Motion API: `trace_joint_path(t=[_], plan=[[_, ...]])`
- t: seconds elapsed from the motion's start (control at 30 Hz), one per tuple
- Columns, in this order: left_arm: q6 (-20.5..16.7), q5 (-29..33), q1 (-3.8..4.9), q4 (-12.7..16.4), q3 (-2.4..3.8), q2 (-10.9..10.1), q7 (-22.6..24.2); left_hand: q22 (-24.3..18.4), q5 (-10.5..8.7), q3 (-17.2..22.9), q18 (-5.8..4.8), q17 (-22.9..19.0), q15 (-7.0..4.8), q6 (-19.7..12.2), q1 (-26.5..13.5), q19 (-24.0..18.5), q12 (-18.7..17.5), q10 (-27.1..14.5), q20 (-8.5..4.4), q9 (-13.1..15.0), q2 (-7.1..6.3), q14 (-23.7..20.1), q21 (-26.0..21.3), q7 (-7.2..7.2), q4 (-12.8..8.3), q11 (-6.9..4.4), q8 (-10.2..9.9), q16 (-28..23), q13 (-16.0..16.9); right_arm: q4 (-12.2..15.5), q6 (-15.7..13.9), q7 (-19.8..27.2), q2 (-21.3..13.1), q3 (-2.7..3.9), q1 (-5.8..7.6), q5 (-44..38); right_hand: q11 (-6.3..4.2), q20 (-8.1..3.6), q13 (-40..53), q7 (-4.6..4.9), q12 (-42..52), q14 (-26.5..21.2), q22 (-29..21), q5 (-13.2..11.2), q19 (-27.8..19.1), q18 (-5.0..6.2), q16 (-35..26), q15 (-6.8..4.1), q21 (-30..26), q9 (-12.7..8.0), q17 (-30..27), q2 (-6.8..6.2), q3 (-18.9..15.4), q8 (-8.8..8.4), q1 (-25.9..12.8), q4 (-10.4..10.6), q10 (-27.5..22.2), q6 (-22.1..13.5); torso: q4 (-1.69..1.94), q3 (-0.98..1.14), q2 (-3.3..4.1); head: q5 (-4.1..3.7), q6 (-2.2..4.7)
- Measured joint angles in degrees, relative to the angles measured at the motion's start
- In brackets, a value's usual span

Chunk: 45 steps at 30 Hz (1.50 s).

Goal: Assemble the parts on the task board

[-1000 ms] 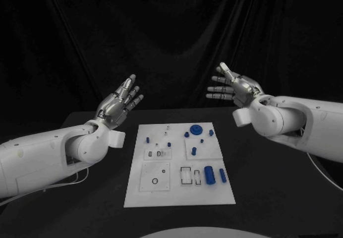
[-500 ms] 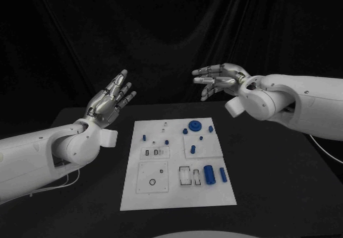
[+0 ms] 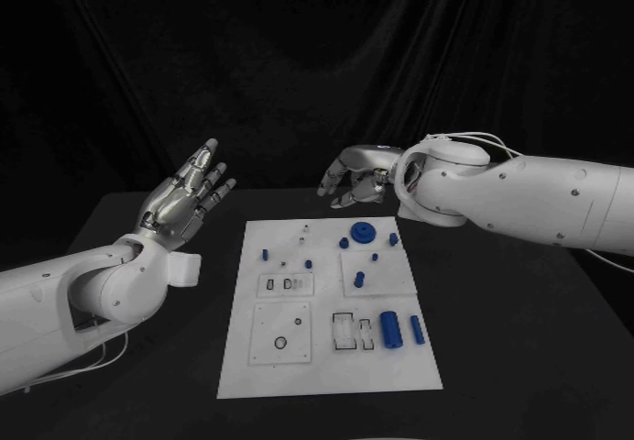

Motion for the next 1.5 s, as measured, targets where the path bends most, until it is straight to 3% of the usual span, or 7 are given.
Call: trace_joint_path(t=[0.2, 0.4, 0.5, 0.57, 0.7, 1.4, 1.5], plan=[[0.0, 0.0, 0.08, 0.1, 0.0, 0.0, 0.0, 0.0, 0.67, 0.0, -0.01, 0.0, 0.2, 0.2, 0.5, 0.0, 0.0, 0.1, 0.4, 0.1, -0.03, 0.2, 0.0, 0.21, 0.0, 0.07, 0.0, 0.0, 0.0, -0.1, 1.9, -0.6, 1.3, -0.01, -1.14, -14.3, -0.44, -0.09, 0.4, -0.12, 0.5, 0.8, 5.6, -6.2, -0.3, -0.91, 2.3, -0.33, 4.1, 1.1, 3.6, -2.14, 0.8, 0.0, -3.1, 2.0, 2.3, 2.0, 0.53, -0.44, 0.88, 0.21, 0.23], [0.0, 0.0, 0.09, -0.1, 0.0, 0.0, 0.0, 0.0, 3.86, 1.0, -0.01, 0.0, 0.2, 0.2, 3.1, 0.0, 0.0, -0.1, 0.4, 0.0, -0.22, 0.2, 0.0, 0.21, -0.1, 0.28, 0.0, 0.0, 0.0, -1.2, 3.4, -0.6, 2.1, -0.02, -2.72, -20.6, -0.44, -0.64, 0.1, -0.64, -0.8, 1.4, 12.0, 2.5, 1.5, -1.8, 1.4, -0.44, 8.7, 1.5, 1.9, -3.23, 4.3, -1.53, -2.4, 1.7, 2.3, 1.5, 1.05, -0.82, 1.4, -0.04, 0.38], [0.1, 0.0, 0.09, -0.5, -0.02, 0.1, 0.0, 0.0, 4.49, 1.3, 0.0, 0.0, 0.2, 0.2, 3.1, 0.0, 0.0, -0.1, 0.4, 0.0, -0.22, 0.2, 0.0, 0.21, -0.2, 0.28, 0.0, 0.0, 0.0, -1.8, 4.1, -0.5, 2.4, -0.02, -3.49, -22.2, -0.44, -0.64, 0.1, -0.64, -1.5, 1.4, 12.6, 3.1, 1.5, -1.79, 1.4, -0.44, 8.9, 1.6, 1.9, -4.09, 5.4, -2.19, -2.9, 1.7, 2.3, 1.5, 1.27, -0.92, 1.53, -0.3, 0.46], [0.1, 0.0, 0.09, -0.6, -0.02, 0.2, 0.0, 0.0, 4.49, 1.3, -0.01, 0.0, 0.2, 0.2, 3.1, 0.0, 0.0, -0.1, 0.4, 0.0, -0.22, 0.2, 0.0, 0.21, -0.2, 0.28, 0.0, 0.0, 0.0, -2.2, 4.6, -0.4, 2.5, -0.02, -3.94, -23.0, -0.44, -0.63, 0.1, -0.64, -1.8, 1.4, 12.9, 0.4, 1.5, -1.79, 1.4, -0.44, 9.0, 1.7, 1.9, -4.8, 5.9, -2.46, -3.6, 2.1, 2.3, 1.5, 1.38, -0.98, 1.54, -0.37, 0.46], [0.3, 0.0, 0.09, -0.9, -0.02, 0.3, 0.0, 0.0, 4.74, 1.3, -0.01, 0.0, 0.19, 0.2, 3.6, 0.0, 0.0, -0.1, 0.4, 0.0, -0.18, 0.2, 0.0, 0.21, -0.2, 0.32, 0.0, 0.0, 0.0, -2.5, 5.3, -0.1, 2.5, -0.03, -4.49, -24.0, -0.44, -0.63, 0.2, -0.54, -2.0, 1.3, 13.6, -2.3, 1.5, -1.79, 1.4, -0.44, 9.4, 2.1, 2.6, -5.61, 6.3, -2.54, -4.4, 2.5, 2.3, 2.2, 1.48, -1.04, 1.53, -0.34, 0.02], [1.9, 0.0, 0.1, -2.5, -0.01, 1.7, 0.0, 0.0, 6.86, 2.4, -0.01, 0.0, 0.19, 0.7, 5.2, 0.0, 0.0, -0.2, 0.81, 0.1, -0.24, 0.2, 0.0, 0.71, -0.3, 0.65, 0.2, 0.0, 0.0, -5.5, 5.6, 2.9, 2.1, -0.01, -6.7, -27.3, -0.85, -0.62, 0.6, -0.01, -2.0, 1.3, 15.4, -1.4, 1.5, -1.77, 2.5, -0.44, 10.0, 3.4, 4.4, -5.92, 9.0, -2.56, -4.7, 2.6, 4.3, 3.9, 1.38, -0.97, 1.04, -0.44, -2.01], [2.2, 0.0, 0.09, -2.5, -0.01, 1.7, 0.0, 0.0, 7.09, 2.4, 0.0, 0.0, 0.19, 1.1, 5.4, 0.0, 0.0, 0.0, 0.81, 0.2, 0.01, 0.2, 0.0, 0.72, -0.3, 0.83, 0.2, 0.0, 0.0, -6.0, 5.3, 3.1, 2.3, -0.01, -6.99, -27.6, -0.85, -0.62, 0.6, -0.56, -2.0, 1.3, 15.6, -0.5, 1.5, -1.77, 2.5, -0.44, 10.2, 3.3, 4.5, -6.3, 10.1, -3.69, -4.3, 2.4, 4.3, 2.9, 1.44, -0.98, 1.02, -0.46, -2.21]])
